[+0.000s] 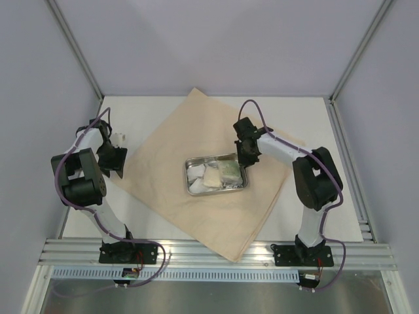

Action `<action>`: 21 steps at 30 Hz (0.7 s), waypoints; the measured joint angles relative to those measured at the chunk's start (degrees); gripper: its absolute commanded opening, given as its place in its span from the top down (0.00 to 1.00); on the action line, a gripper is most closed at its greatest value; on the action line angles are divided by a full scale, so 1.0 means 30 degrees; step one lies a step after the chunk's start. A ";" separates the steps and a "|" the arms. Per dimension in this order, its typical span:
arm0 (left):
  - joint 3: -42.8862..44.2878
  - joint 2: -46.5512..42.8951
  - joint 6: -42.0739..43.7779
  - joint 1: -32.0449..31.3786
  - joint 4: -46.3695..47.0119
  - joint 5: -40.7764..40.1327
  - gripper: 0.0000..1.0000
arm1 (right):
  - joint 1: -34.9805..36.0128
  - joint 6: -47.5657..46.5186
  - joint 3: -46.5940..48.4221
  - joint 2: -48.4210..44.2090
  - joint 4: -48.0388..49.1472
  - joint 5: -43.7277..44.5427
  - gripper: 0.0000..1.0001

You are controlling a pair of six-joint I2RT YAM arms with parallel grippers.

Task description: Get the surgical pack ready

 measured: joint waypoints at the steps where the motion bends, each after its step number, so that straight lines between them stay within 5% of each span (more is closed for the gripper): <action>1: 0.0000 0.0000 0.0000 0.0000 0.0000 0.0000 0.37 | -0.0109 -0.0240 0.0044 0.0146 0.0007 0.0051 0.98; 16: 0.0007 -0.0138 0.0000 0.0000 -0.0102 0.0204 0.36 | -0.0197 -0.2288 0.1690 0.1647 0.0488 -0.1180 0.98; 18: 0.0007 -0.0189 0.0000 0.0000 -0.0153 0.0211 0.36 | -0.0197 -0.2288 0.1829 0.1749 0.0532 -0.1253 0.92; 21: 0.0007 -0.0284 0.0000 0.0000 -0.0219 0.0211 0.36 | -0.0197 -0.2295 0.1974 0.1792 0.0510 -0.1224 0.65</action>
